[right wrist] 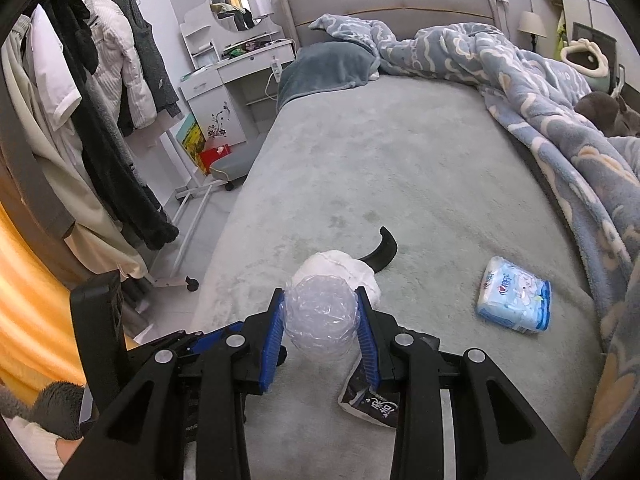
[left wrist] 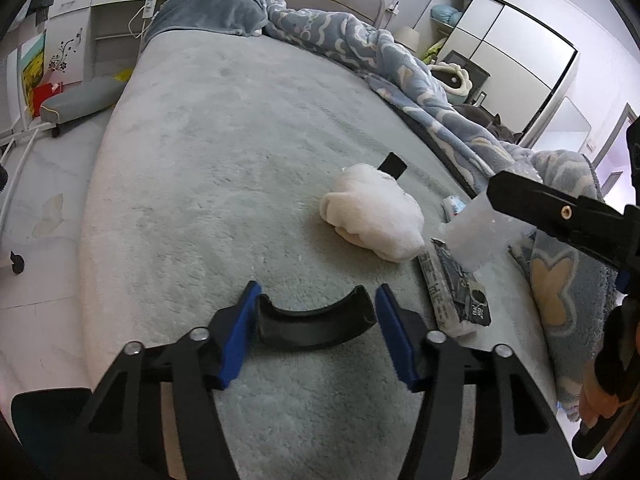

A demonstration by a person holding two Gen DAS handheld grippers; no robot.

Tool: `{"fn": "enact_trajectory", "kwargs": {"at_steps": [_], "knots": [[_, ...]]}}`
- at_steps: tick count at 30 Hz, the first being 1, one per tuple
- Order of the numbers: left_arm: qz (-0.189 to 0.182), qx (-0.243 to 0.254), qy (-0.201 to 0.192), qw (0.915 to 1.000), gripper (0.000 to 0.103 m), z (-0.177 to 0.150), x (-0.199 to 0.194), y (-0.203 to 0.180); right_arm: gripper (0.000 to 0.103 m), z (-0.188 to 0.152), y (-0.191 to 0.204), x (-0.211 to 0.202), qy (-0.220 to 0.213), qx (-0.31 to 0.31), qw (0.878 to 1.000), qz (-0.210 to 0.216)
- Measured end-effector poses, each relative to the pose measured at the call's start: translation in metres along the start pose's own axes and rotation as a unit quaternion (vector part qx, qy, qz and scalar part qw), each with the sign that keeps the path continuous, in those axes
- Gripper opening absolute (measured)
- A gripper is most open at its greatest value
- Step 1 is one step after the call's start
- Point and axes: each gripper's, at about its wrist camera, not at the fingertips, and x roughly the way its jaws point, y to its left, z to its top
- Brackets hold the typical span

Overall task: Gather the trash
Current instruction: 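Grasp the black curved plastic piece with the left gripper while the right holds the plastic ball, then carry the black piece into the green bin and open the left gripper while the right holds the ball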

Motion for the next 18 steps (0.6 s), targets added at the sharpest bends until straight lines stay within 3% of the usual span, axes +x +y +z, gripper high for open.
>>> {"fn": "enact_trajectory", "kwargs": {"at_steps": [7,18], "knots": [[0.002,0.004,0.0,1.0,0.051,0.002,-0.008,-0.001,0.035,0.005,0.011,-0.003,-0.003,-0.004,1.0,-0.002],[-0.023,0.002,-0.001,0.9997,0.05,0.003,-0.039,-0.002,0.035,0.006,0.03,-0.018,-0.016,0.009,1.0,-0.01]]}}
